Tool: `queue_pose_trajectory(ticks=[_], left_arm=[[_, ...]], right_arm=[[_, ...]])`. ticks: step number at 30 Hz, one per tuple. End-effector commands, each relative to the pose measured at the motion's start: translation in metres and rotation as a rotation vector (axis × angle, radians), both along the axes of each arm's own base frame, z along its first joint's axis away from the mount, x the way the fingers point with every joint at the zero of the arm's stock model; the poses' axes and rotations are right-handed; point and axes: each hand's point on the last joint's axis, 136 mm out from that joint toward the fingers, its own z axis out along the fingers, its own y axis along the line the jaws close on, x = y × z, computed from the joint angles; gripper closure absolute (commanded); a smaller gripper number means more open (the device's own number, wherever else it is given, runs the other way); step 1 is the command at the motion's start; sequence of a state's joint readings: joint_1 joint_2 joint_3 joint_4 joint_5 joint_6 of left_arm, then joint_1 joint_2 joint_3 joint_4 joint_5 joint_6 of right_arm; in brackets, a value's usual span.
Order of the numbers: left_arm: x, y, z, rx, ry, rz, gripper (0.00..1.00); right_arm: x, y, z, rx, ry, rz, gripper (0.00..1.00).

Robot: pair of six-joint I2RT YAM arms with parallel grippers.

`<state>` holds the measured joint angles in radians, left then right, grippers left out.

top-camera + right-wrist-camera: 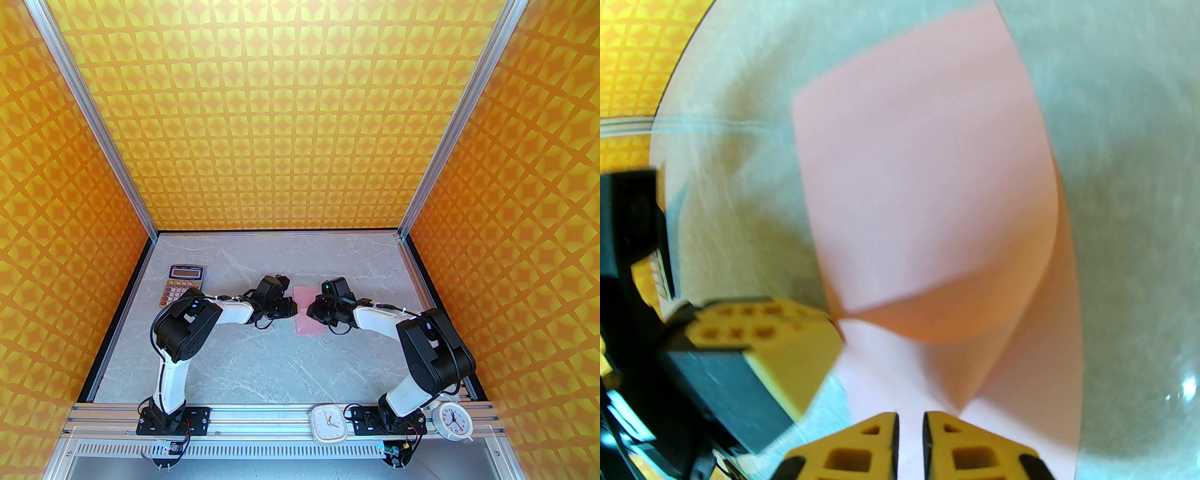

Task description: Fold a paper plane with a square sheet of paper (fold left side to right side)

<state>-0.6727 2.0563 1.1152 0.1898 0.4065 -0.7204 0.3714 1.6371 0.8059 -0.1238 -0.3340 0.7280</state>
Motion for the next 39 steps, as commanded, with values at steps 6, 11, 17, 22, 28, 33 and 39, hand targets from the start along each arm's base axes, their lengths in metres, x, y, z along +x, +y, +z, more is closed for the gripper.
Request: queue_pose_trajectory(ticks=[6, 11, 17, 22, 28, 33, 39], left_arm=[[0.008, 0.001, -0.002, 0.015, -0.016, 0.006, 0.95], [0.009, 0.001, -0.002, 0.016, -0.015, 0.007, 0.95], [0.009, 0.001, -0.003, 0.018, -0.014, 0.005, 0.94], [0.010, 0.000, -0.003, 0.017, -0.014, 0.006, 0.92], [0.019, 0.013, 0.014, 0.008, -0.031, 0.035, 0.75], [0.019, 0.026, 0.047, 0.013, -0.076, 0.046, 0.71], [-0.008, 0.004, 0.056, -0.044, -0.030, -0.020, 0.82]], right_arm=[[0.024, 0.003, -0.008, -0.032, 0.005, 0.009, 0.84], [0.020, -0.008, -0.025, -0.072, 0.043, -0.013, 0.85], [0.005, -0.032, -0.042, -0.138, 0.082, -0.053, 0.86], [-0.006, -0.036, -0.053, -0.144, 0.107, -0.055, 0.86], [-0.009, -0.036, -0.056, -0.138, 0.112, -0.056, 0.86], [-0.011, -0.036, -0.056, -0.136, 0.111, -0.053, 0.87], [-0.010, -0.035, -0.055, -0.126, 0.108, -0.057, 0.86]])
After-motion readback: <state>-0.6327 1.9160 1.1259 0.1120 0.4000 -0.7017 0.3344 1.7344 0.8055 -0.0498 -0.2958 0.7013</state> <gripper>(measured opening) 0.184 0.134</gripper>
